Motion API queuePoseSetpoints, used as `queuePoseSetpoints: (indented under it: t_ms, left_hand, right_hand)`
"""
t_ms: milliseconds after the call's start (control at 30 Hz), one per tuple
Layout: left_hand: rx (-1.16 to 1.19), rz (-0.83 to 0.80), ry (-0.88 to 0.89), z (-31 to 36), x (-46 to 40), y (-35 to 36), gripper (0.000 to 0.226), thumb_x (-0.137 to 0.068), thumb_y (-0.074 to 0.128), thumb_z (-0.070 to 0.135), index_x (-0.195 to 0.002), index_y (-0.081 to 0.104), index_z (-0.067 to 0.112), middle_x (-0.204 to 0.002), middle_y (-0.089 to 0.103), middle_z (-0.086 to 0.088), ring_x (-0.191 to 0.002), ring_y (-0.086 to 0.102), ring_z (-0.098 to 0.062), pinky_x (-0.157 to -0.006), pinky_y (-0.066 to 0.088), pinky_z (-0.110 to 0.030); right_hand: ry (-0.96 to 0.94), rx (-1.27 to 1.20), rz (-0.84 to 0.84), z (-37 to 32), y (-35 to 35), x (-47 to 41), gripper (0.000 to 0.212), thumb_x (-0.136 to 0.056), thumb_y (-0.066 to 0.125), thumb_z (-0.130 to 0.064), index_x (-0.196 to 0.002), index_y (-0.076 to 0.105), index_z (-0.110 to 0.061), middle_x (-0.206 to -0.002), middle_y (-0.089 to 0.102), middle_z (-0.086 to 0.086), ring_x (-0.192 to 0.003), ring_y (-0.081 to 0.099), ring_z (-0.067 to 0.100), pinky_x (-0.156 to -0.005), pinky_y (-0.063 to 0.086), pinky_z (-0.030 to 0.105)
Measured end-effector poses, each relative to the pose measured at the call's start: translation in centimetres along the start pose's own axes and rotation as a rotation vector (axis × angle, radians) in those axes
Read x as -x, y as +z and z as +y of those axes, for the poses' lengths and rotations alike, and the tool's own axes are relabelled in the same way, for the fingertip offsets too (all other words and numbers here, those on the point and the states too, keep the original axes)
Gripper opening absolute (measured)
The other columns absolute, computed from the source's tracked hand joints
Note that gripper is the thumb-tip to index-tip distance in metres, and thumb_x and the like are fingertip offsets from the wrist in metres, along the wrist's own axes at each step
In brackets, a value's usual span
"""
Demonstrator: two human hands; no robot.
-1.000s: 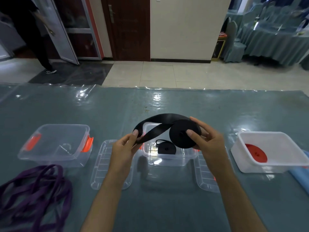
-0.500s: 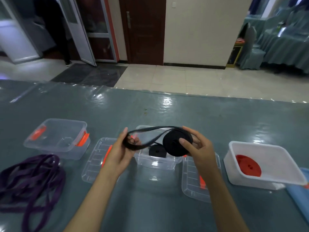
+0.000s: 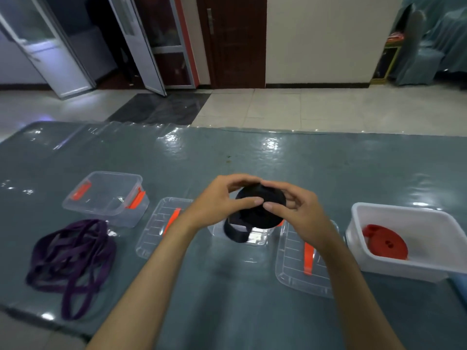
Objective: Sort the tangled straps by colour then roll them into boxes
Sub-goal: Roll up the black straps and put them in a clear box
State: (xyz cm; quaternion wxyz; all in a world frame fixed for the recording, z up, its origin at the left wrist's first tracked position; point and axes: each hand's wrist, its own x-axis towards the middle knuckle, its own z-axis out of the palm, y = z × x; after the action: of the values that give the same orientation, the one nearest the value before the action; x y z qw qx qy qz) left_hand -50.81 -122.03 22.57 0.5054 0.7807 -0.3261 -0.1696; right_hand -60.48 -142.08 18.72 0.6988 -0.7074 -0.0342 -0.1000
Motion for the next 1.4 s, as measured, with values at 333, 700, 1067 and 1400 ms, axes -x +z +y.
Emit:
queuePoseSetpoints:
  t_ms: [333,700,1067,1400]
  left_hand:
    - [0.155,0.13,0.035,-0.1,-0.4,1.0,0.04,-0.077,0.09,0.012,-0.112,0.07,0.013,-0.098,0.078,-0.005,-0.093,0.075,-0.023,-0.086,0.059,-0.032]
    - [0.546,0.348,-0.016,-4.3,1.2,0.5,0.037,-0.086,0.082,0.012,-0.121,0.07,0.011,-0.114,0.077,-0.013,-0.111,0.073,-0.03,-0.095,0.057,-0.037]
    - [0.605,0.332,-0.084,-9.5,1.8,-7.6,0.037,-0.093,0.074,0.01,-0.129,0.069,0.014,-0.105,0.079,-0.013,-0.104,0.076,-0.028,-0.092,0.06,-0.036]
    - [0.794,0.311,-0.096,-13.6,3.7,-12.1,0.037,-0.082,0.08,0.016,-0.117,0.072,0.005,-0.112,0.078,-0.011,-0.111,0.074,-0.029,-0.096,0.059,-0.035]
  right_hand:
    - [0.038,-0.096,0.042,-0.9,-0.9,0.9,0.044,-0.086,0.078,-0.003,-0.127,0.071,-0.017,-0.113,0.079,0.004,-0.106,0.076,0.022,-0.09,0.062,0.035]
    - [0.033,-0.212,0.26,-0.1,3.4,-1.5,0.035,-0.089,0.069,-0.025,-0.123,0.071,-0.017,-0.108,0.079,0.012,-0.104,0.076,0.031,-0.081,0.064,0.049]
    - [0.168,-0.122,0.235,1.2,11.8,-5.6,0.037,-0.087,0.076,-0.016,-0.113,0.05,-0.014,-0.108,0.077,0.018,-0.098,0.075,0.041,-0.076,0.064,0.042]
    - [0.148,-0.082,0.354,2.3,18.8,-7.5,0.043,-0.084,0.079,-0.011,-0.121,0.058,-0.014,-0.107,0.078,0.012,-0.094,0.077,0.036,-0.072,0.064,0.043]
